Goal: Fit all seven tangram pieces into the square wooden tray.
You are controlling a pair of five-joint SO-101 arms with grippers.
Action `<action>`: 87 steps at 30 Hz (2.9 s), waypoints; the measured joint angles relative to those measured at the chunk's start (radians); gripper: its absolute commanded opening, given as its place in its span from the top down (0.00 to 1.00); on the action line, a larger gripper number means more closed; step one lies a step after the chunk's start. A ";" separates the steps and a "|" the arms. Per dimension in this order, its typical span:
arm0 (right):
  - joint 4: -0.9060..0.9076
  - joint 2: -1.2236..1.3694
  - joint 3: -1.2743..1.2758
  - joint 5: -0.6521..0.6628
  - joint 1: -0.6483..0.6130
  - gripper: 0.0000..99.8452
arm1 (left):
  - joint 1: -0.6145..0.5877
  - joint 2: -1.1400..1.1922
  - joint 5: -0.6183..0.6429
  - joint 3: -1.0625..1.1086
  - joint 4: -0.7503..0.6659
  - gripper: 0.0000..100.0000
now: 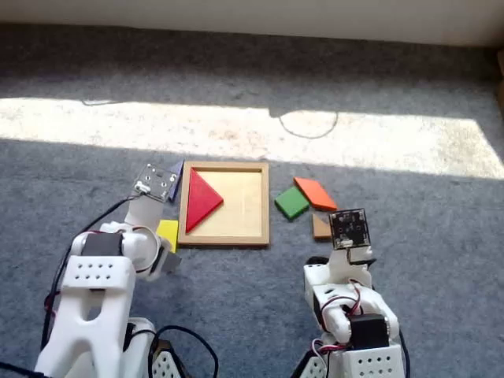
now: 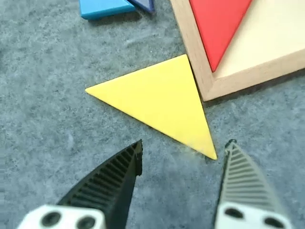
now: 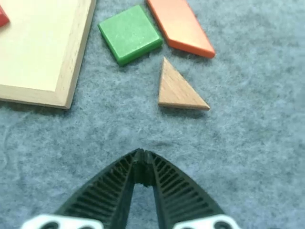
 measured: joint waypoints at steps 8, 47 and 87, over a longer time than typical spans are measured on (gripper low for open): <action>0.000 0.000 0.000 0.000 0.008 0.99 | -0.064 0.143 0.000 0.032 -0.158 0.81; 0.021 0.000 0.000 0.000 0.008 0.99 | -0.172 0.242 -0.051 -0.348 0.104 0.71; 0.021 0.000 0.000 0.000 0.008 0.99 | -0.086 0.942 -0.091 -0.749 0.166 0.82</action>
